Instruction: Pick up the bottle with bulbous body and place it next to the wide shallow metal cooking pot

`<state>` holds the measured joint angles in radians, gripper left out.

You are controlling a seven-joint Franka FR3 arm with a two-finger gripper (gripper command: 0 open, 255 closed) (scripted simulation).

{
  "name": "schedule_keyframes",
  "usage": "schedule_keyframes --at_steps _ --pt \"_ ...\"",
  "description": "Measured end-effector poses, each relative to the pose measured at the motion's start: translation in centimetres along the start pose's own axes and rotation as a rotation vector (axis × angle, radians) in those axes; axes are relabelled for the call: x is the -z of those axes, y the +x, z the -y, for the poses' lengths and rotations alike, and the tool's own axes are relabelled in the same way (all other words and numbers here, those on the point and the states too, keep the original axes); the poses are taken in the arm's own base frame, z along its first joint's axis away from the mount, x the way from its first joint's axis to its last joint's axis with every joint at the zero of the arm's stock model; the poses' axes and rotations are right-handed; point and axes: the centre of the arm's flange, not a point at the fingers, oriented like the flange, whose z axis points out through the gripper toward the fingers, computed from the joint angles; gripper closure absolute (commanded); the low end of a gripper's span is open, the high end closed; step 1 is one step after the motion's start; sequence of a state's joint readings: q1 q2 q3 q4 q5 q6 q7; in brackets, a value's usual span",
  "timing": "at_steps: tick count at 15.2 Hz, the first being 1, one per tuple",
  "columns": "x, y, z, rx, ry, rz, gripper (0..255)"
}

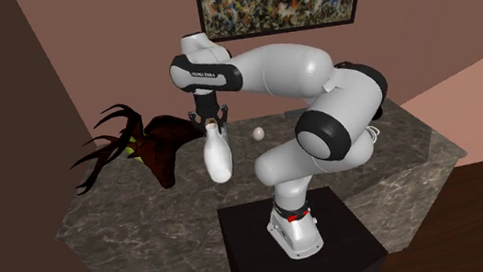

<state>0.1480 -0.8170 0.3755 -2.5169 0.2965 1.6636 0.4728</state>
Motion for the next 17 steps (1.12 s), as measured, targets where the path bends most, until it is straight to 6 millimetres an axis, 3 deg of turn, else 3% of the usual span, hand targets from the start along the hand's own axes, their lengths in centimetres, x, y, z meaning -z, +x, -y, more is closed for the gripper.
schedule_keyframes --at_steps 17 --pt "8.8 -0.7 -0.1 0.0 0.0 0.0 255"
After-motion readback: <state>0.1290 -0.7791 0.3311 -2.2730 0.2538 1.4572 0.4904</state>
